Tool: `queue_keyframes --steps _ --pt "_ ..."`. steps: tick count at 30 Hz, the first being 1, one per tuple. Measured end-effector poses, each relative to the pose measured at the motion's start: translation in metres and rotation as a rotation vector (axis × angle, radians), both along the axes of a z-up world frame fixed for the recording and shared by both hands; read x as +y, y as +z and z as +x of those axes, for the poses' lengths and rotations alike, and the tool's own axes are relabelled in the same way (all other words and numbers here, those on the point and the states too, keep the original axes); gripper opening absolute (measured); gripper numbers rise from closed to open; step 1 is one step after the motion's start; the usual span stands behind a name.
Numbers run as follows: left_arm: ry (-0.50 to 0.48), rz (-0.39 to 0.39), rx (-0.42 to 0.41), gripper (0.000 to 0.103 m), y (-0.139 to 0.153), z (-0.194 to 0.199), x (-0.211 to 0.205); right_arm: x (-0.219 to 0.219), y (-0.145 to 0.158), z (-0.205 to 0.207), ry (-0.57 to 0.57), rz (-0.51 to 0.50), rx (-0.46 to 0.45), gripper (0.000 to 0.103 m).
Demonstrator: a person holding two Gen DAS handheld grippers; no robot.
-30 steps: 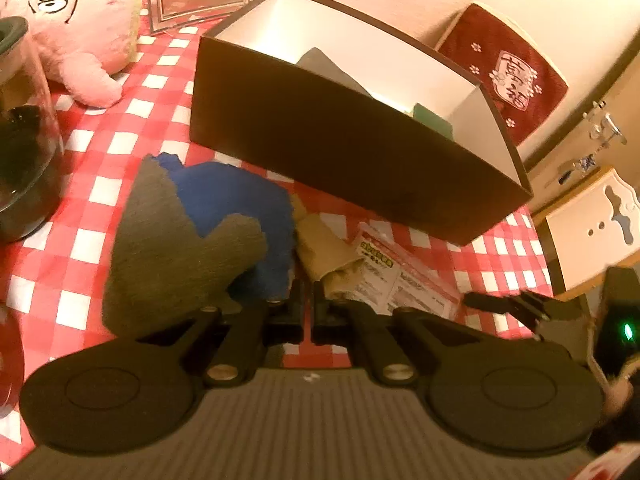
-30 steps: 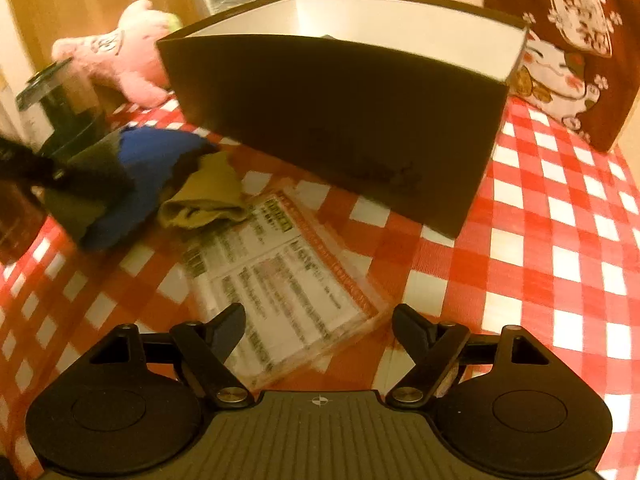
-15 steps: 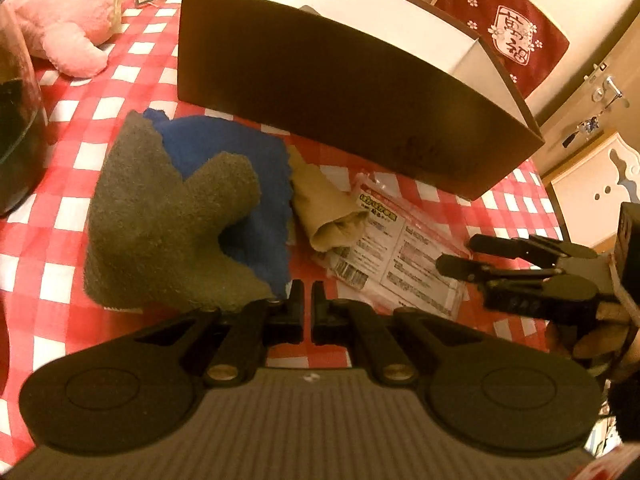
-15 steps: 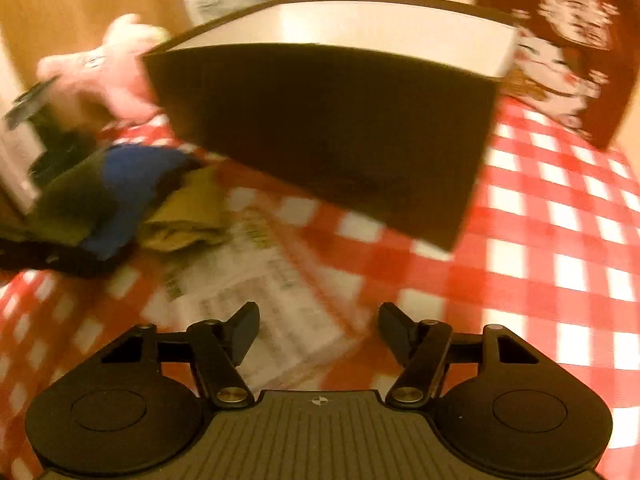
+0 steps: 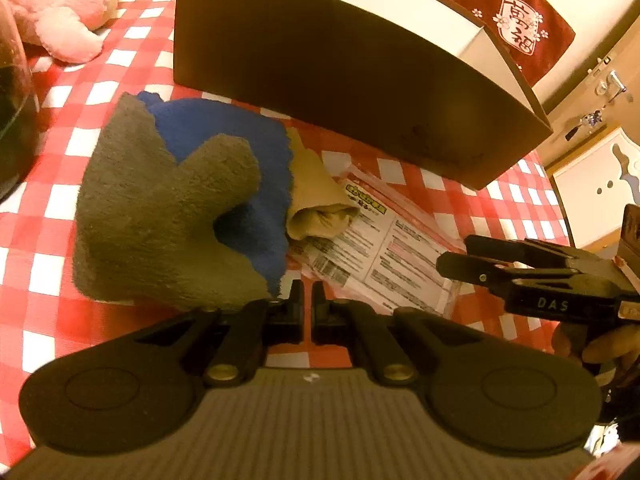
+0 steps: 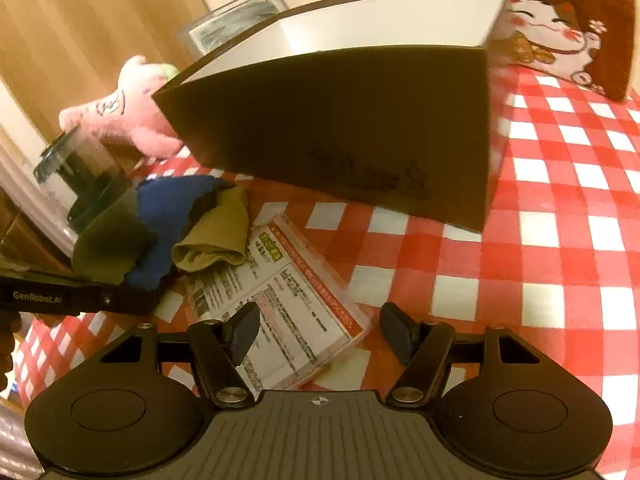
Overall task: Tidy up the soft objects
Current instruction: 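Grasp the printed plastic packet with right tool, then grasp and lift the grey fuzzy mitten with left tool while right tool lifts the packet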
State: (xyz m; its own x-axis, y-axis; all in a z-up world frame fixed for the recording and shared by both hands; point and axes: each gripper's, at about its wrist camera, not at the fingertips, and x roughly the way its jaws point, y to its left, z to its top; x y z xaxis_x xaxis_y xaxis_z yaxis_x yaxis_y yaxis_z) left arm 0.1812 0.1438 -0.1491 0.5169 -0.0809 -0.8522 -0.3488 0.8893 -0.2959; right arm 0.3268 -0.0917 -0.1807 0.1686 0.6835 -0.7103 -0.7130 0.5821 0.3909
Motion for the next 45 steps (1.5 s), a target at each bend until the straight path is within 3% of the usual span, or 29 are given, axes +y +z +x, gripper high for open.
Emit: queue_keyframes --steps 3,6,9,19,20,30,36,41,43,45 --pt "0.0 0.007 0.021 0.001 -0.006 0.003 -0.001 0.008 -0.001 -0.005 0.035 -0.005 -0.021 0.065" --pt "0.004 0.013 0.044 0.001 -0.013 0.005 -0.002 0.012 -0.004 -0.01 0.062 0.005 -0.03 0.047" --pt "0.005 0.018 0.035 0.001 -0.013 0.004 -0.002 0.014 -0.007 -0.008 0.073 0.033 0.029 0.029" --pt "0.005 0.02 0.021 0.001 -0.014 0.002 -0.002 0.016 -0.009 -0.001 0.071 0.161 0.204 0.027" --pt "0.006 0.02 0.021 0.001 -0.014 0.002 -0.002 0.018 -0.009 -0.001 0.071 0.174 0.218 0.02" --pt "-0.008 0.03 0.03 0.005 -0.002 -0.008 -0.004 0.013 0.011 -0.003 0.031 0.219 0.273 0.004" --pt "-0.027 0.099 -0.012 0.028 0.037 -0.03 -0.001 -0.007 0.044 -0.002 -0.027 0.164 0.192 0.002" --pt "-0.011 0.238 -0.06 0.046 0.072 -0.042 0.009 -0.022 0.068 -0.002 -0.079 0.125 0.112 0.002" --pt "-0.001 0.279 -0.076 0.061 0.076 -0.041 0.015 -0.025 0.075 -0.003 -0.085 0.1 0.079 0.002" --pt "0.012 0.31 -0.059 0.063 0.073 -0.033 0.023 -0.026 0.079 -0.004 -0.091 0.078 0.06 0.002"
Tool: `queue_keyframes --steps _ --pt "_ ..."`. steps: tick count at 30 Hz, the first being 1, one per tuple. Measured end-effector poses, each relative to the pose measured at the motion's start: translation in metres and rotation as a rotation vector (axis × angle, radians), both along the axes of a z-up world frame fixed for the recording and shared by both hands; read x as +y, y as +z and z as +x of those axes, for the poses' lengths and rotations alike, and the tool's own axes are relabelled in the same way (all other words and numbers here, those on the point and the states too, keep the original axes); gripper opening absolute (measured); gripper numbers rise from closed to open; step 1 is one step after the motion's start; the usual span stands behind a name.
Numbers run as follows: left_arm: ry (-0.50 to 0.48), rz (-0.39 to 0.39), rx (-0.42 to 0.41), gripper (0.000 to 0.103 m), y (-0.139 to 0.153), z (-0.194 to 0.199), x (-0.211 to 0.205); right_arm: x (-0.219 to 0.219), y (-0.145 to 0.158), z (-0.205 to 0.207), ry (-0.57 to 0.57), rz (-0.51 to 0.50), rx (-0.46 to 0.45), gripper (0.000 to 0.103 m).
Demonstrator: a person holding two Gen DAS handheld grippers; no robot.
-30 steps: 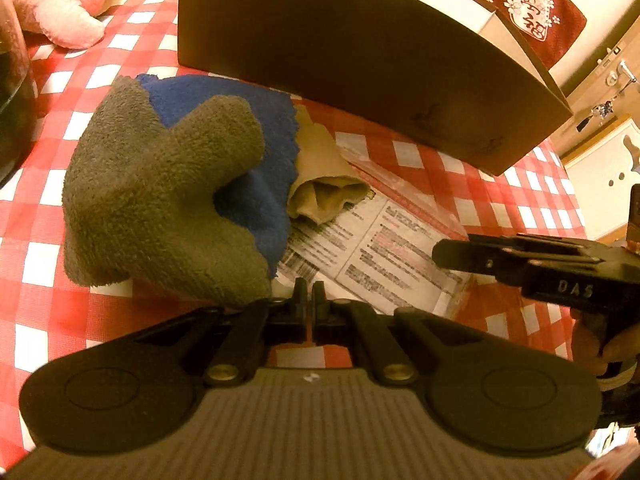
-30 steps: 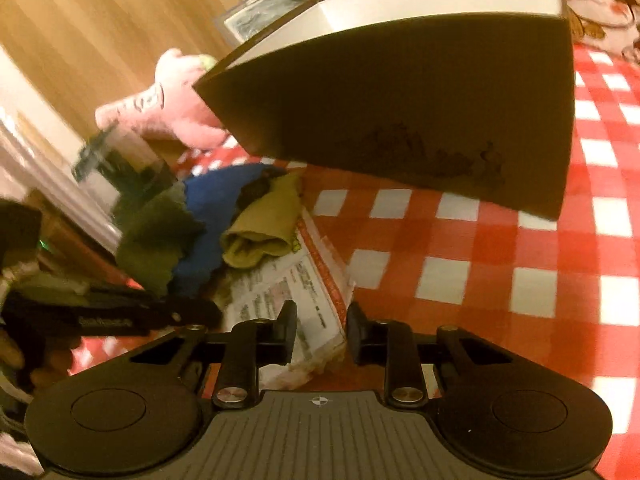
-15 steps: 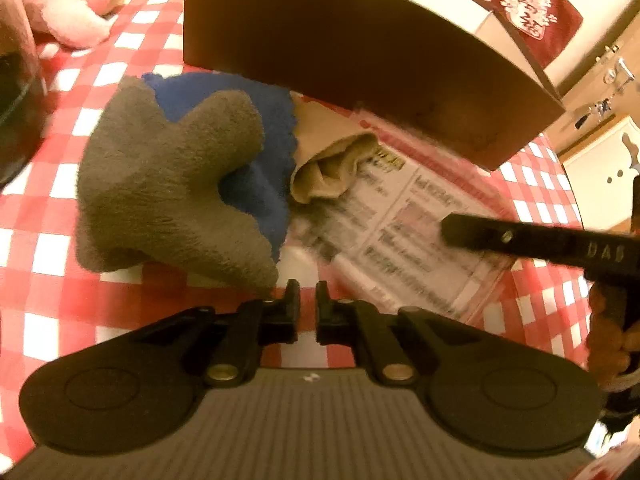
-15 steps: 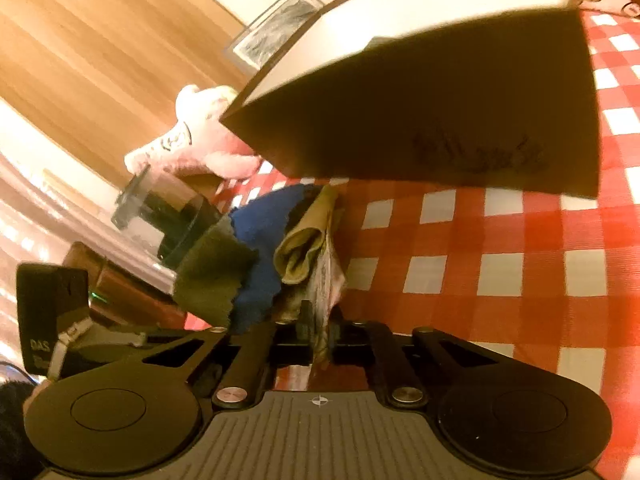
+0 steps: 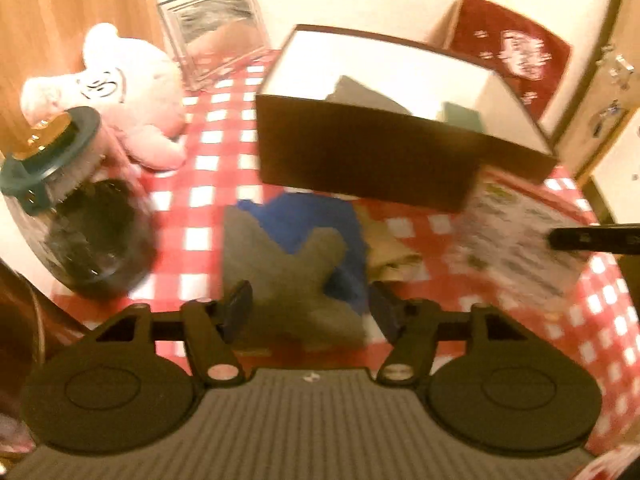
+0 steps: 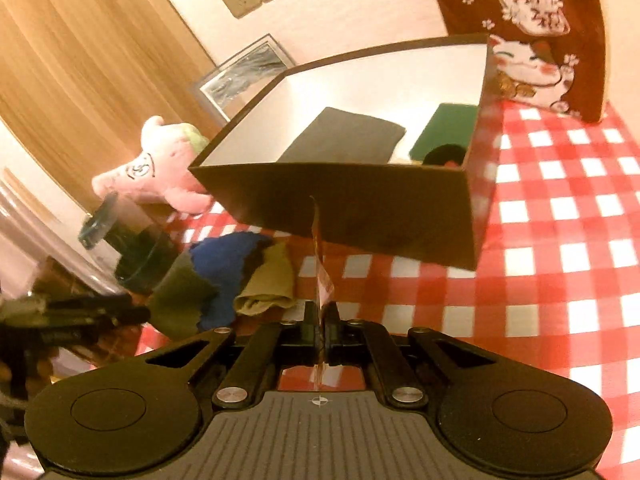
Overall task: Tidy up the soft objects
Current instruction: 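Grasp and lift the grey fuzzy mitten with left tool while right tool lifts the packet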
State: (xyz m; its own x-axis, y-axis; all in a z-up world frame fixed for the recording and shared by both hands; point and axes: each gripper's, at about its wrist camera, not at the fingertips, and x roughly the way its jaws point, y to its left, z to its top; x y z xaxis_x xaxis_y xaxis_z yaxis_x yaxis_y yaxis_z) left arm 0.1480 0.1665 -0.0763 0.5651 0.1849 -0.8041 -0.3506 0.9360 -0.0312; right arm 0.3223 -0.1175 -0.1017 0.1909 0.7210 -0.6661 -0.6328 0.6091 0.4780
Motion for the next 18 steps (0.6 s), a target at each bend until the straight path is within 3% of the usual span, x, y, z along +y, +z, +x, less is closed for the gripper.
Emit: queue_keyframes --steps 12,14,15,18 --pt "0.074 -0.088 0.121 0.062 -0.064 0.036 0.039 -0.014 0.002 -0.008 -0.053 -0.071 -0.028 0.002" --pt "0.06 -0.078 0.119 0.048 -0.065 0.036 0.038 -0.018 0.001 -0.009 -0.068 -0.08 -0.024 0.002" --pt "0.048 -0.068 0.119 0.034 -0.065 0.036 0.037 -0.021 0.002 -0.01 -0.075 -0.087 -0.025 0.002" --pt "0.034 -0.049 0.097 0.014 -0.056 0.032 0.035 -0.028 0.003 -0.011 -0.094 -0.098 -0.03 0.002"
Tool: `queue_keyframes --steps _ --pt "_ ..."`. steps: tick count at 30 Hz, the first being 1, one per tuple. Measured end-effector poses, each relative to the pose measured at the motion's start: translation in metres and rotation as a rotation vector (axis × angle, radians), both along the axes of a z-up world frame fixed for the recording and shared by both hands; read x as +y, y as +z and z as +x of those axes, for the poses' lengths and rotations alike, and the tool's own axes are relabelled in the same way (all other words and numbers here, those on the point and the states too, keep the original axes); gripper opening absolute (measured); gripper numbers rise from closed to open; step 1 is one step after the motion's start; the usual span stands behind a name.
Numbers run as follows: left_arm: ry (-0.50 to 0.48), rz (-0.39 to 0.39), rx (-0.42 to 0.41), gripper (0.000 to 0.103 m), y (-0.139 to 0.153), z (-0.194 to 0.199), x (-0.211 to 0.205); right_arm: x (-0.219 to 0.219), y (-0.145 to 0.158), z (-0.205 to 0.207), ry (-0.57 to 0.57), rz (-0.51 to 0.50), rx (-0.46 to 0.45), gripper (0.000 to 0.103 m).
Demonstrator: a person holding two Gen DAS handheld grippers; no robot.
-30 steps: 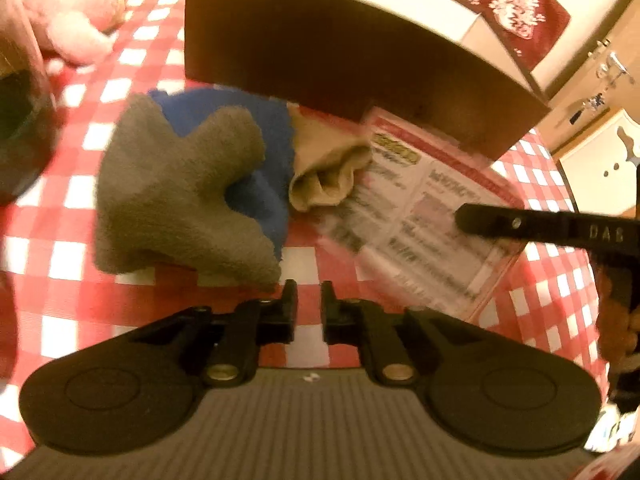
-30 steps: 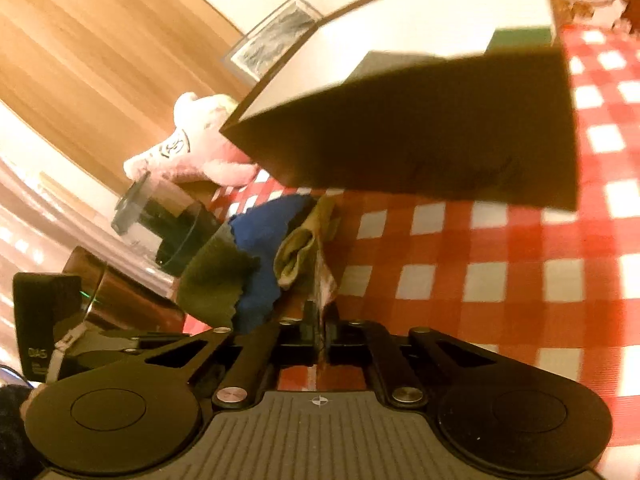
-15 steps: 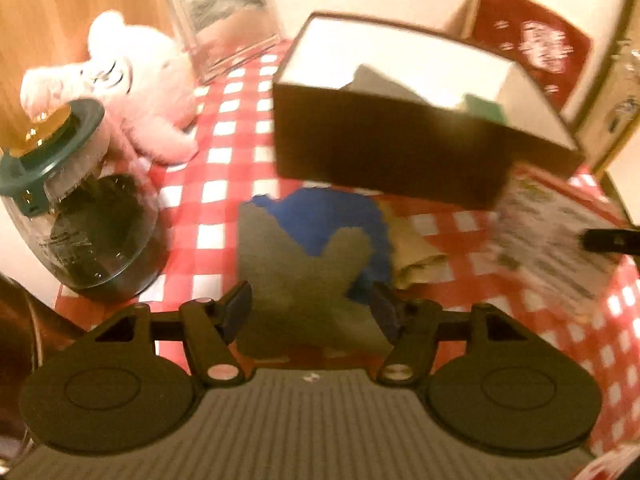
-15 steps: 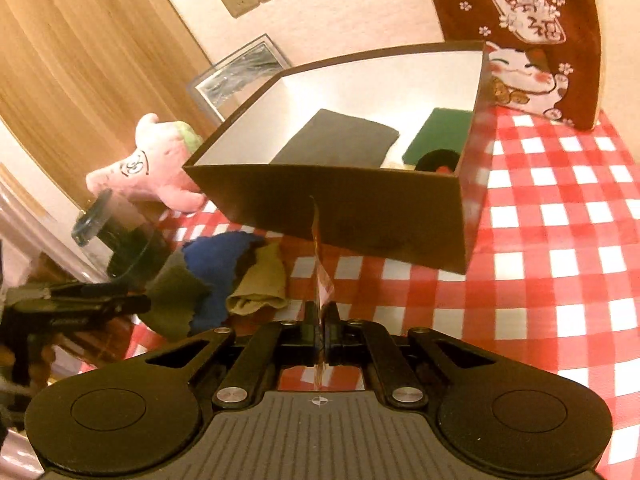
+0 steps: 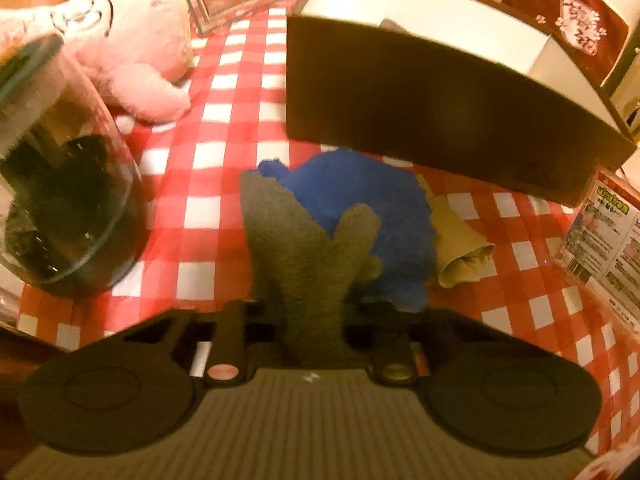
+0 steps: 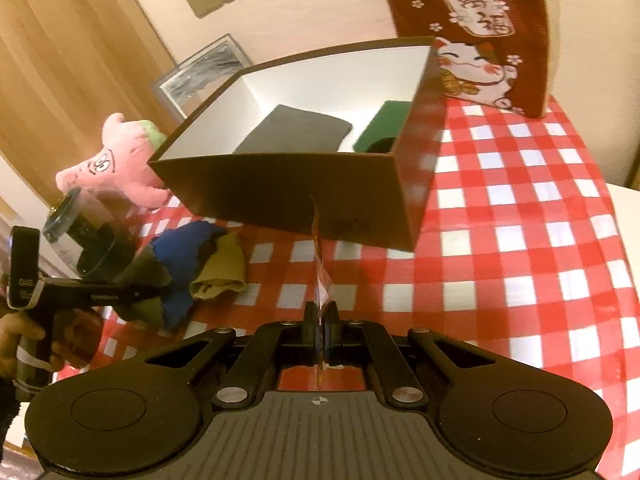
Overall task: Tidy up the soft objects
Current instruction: 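Grasp and lift the grey fuzzy mitten with left tool while right tool lifts the packet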
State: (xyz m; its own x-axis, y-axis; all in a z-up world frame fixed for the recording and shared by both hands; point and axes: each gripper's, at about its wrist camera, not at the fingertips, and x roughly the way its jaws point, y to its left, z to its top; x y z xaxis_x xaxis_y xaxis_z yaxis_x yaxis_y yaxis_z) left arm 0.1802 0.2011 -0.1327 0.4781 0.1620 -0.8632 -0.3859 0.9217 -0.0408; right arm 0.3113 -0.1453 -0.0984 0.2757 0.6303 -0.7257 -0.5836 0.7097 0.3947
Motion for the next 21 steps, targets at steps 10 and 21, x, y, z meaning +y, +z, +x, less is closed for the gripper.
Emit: queue_keyframes --steps 10,21 --pt "0.053 0.008 -0.182 0.011 0.079 -0.031 0.001 -0.014 0.011 -0.003 -0.022 0.016 -0.022 0.002" --pt "0.03 0.079 -0.295 0.011 0.144 -0.032 -0.024 -0.016 0.043 -0.01 0.022 0.067 -0.087 0.002"
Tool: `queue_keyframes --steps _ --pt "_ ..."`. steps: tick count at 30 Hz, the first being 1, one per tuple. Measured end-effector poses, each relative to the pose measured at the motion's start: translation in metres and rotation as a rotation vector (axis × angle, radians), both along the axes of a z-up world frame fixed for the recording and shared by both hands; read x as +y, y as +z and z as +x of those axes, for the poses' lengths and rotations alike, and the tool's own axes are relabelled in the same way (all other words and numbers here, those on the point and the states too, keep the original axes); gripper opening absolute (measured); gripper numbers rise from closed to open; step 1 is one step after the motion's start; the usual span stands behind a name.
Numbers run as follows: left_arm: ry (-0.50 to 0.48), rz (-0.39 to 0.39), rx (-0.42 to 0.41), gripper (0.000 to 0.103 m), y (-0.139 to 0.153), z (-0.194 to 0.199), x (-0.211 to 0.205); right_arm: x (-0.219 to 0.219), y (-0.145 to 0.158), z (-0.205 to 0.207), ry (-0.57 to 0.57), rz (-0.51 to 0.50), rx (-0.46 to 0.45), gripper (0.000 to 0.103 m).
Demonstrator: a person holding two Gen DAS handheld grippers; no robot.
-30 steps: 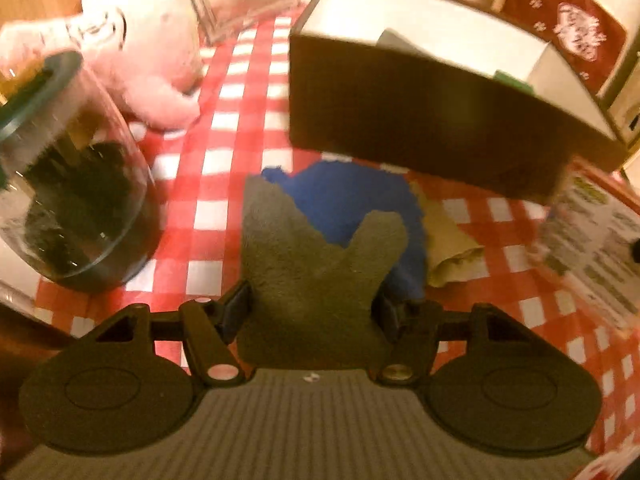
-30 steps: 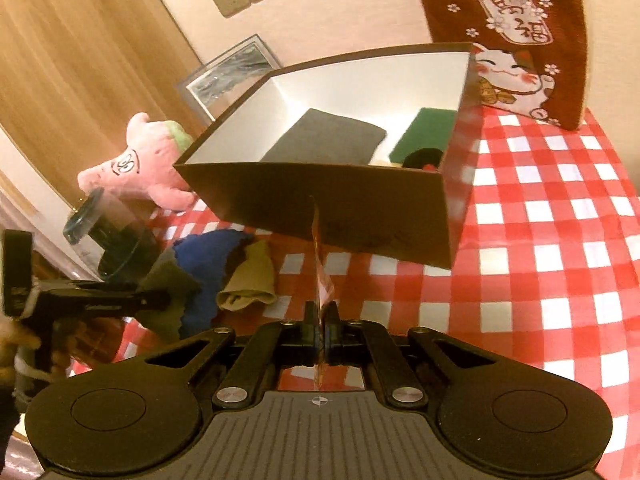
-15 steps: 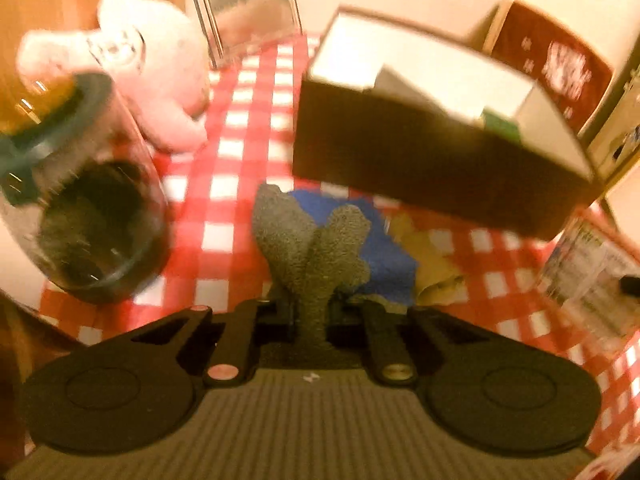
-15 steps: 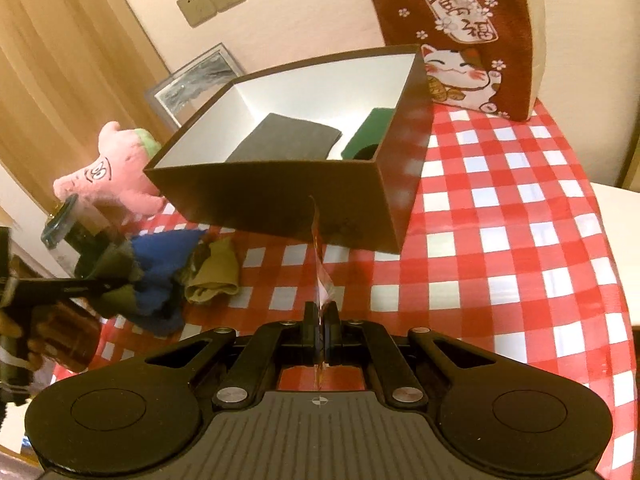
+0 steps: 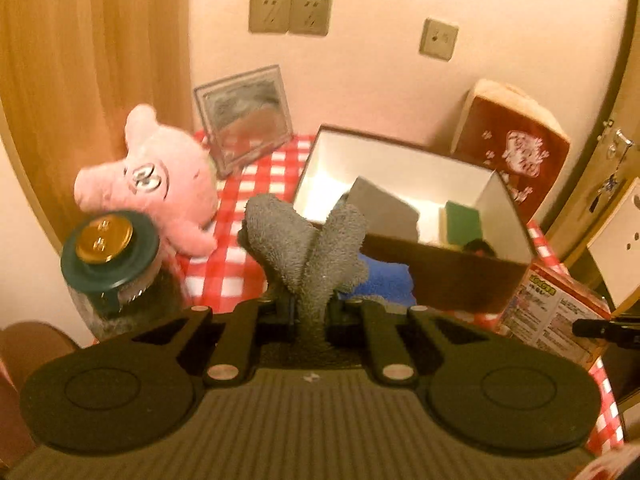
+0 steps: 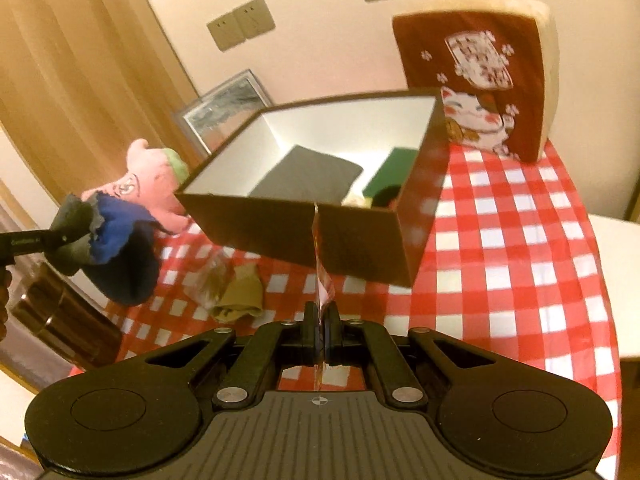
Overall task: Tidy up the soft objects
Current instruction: 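Grasp and lift the grey fuzzy mitten with left tool while right tool lifts the packet, then carry the grey mitten over the brown box with left tool while right tool holds the packet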
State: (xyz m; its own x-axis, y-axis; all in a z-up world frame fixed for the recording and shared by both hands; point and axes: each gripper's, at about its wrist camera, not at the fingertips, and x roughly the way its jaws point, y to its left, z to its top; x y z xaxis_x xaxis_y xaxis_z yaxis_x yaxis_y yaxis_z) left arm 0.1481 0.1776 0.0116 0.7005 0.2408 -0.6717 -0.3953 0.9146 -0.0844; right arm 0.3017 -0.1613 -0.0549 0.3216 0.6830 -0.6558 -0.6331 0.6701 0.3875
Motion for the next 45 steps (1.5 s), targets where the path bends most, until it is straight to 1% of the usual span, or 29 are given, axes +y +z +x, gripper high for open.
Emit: queue_keyframes --steps 5,12,17,23,30,37,45 --pt "-0.034 0.022 -0.037 0.011 0.016 0.009 -0.013 -0.003 0.022 0.0 0.017 0.036 -0.035 0.002" --pt "-0.08 0.057 -0.07 0.011 0.032 0.04 -0.02 0.001 0.056 0.017 0.016 0.099 -0.097 0.002" --pt "-0.109 0.077 -0.075 0.011 0.039 0.067 -0.021 0.012 0.075 0.037 0.003 0.134 -0.144 0.002" --pt "-0.141 0.092 -0.061 0.011 0.039 0.106 -0.021 0.032 0.087 0.066 -0.015 0.149 -0.174 0.002" --pt "-0.162 0.081 -0.03 0.011 0.031 0.145 -0.012 0.059 0.083 0.097 -0.038 0.132 -0.175 0.002" --pt "-0.178 0.069 0.016 0.011 0.015 0.183 -0.002 0.083 0.065 0.124 -0.056 0.096 -0.148 0.002" --pt "-0.197 0.046 0.059 0.011 -0.007 0.213 0.009 0.104 0.043 0.146 -0.08 0.062 -0.112 0.002"
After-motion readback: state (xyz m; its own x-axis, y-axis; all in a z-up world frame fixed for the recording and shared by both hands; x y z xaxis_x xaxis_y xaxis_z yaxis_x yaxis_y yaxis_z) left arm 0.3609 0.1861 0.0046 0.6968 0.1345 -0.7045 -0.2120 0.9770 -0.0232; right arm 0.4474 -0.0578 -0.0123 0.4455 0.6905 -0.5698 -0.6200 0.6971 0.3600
